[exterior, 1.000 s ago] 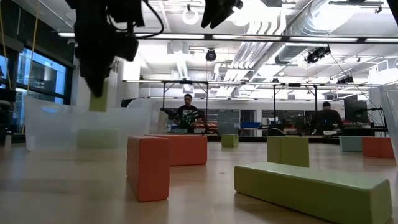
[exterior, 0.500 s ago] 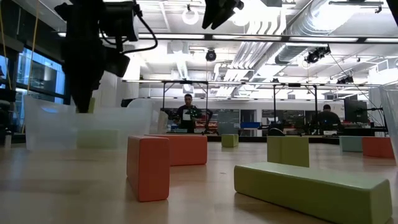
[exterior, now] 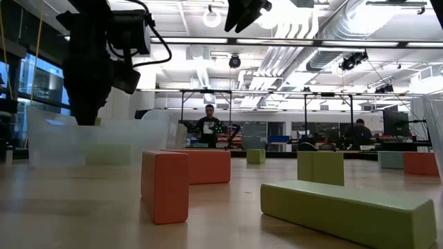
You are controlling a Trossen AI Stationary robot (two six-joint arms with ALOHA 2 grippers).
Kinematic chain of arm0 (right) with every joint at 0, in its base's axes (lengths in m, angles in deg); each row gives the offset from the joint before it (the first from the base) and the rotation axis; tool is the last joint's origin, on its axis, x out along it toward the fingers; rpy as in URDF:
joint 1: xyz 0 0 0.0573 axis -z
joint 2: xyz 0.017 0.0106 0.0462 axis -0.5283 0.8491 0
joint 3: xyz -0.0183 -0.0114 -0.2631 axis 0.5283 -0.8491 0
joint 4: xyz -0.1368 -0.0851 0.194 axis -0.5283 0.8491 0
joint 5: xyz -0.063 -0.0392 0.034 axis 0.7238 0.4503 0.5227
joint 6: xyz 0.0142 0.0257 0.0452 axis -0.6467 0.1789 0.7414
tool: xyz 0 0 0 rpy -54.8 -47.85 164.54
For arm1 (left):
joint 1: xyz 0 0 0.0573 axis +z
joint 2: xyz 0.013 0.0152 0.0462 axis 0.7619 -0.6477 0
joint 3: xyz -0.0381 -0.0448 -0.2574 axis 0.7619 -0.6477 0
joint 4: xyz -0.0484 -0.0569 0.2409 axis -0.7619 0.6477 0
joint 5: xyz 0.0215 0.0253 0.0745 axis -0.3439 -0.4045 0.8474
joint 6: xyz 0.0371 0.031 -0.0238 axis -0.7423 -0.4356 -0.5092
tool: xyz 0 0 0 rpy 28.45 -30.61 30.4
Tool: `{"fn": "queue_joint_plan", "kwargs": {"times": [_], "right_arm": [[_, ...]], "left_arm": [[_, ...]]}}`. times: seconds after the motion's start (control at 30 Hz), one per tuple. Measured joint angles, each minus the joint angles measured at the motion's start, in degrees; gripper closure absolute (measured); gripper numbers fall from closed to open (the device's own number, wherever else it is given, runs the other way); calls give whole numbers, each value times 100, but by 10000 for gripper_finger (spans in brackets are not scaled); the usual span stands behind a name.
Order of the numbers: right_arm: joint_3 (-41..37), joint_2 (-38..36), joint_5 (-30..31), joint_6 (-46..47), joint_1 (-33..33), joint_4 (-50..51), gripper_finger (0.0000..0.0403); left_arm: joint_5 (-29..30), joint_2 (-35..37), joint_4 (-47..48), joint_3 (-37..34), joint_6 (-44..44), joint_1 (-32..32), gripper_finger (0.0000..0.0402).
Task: Sort & place blocks by color
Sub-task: Put the green block into the left transparent bin
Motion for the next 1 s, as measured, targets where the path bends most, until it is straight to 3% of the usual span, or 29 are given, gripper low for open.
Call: {"fn": "queue_joint_plan", "kwargs": {"times": [0.57, 1.0], "right_arm": [[0, 0, 0, 17, -4, -26, 148], [-2, 0, 2, -35, -4, -28, 148]], "left_arm": [[15, -352, -159, 2, -254, -24, 393], [2, -352, -154, 2, -387, -24, 339]]}}
